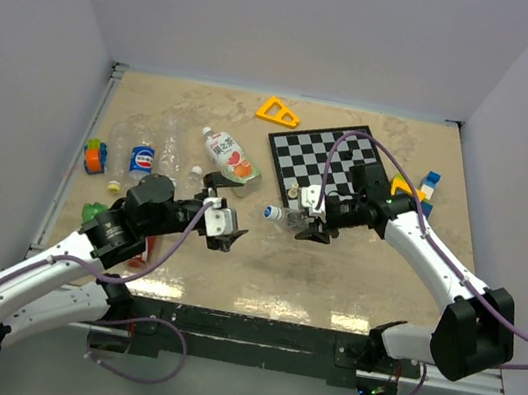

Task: Unscrew the bottle caps
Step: Unscrew the bottle cap from the plastic bottle.

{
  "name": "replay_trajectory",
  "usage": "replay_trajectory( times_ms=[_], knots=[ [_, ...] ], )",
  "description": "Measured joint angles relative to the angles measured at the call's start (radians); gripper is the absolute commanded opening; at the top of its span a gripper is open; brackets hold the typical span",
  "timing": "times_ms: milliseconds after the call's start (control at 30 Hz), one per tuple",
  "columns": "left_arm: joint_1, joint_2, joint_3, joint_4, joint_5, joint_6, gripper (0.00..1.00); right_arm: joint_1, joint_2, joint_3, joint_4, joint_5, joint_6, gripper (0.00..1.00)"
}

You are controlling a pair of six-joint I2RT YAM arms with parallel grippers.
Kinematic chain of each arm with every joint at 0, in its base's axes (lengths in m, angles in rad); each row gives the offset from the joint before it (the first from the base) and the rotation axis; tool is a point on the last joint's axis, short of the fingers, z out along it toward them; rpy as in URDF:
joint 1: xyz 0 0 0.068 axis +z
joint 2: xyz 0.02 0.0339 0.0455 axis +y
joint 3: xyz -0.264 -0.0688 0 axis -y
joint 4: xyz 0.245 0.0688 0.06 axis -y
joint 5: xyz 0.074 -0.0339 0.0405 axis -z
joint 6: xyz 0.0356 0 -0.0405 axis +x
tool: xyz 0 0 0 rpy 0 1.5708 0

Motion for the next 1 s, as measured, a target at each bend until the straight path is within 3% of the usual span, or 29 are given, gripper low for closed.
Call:
replay_trajectory(
  times_ms=[633,800,1000],
  knots=[
    [0.0,0.115,0.0,0.084,0.051,0.088,1.0,0.0,0.0,0.0,-0.002,0.0,0.0,0.0],
    [0.0,0.134,0.0,0.115,0.062,0.103,0.89,0.0,0.003,0.0,-0.003,0.0,-0.002,0.0],
    [0.0,0.261,0.043,0.117,0.114,0.119,0.77,0.0,0.012,0.0,-0.008,0.0,-0.003,0.0]
  ],
)
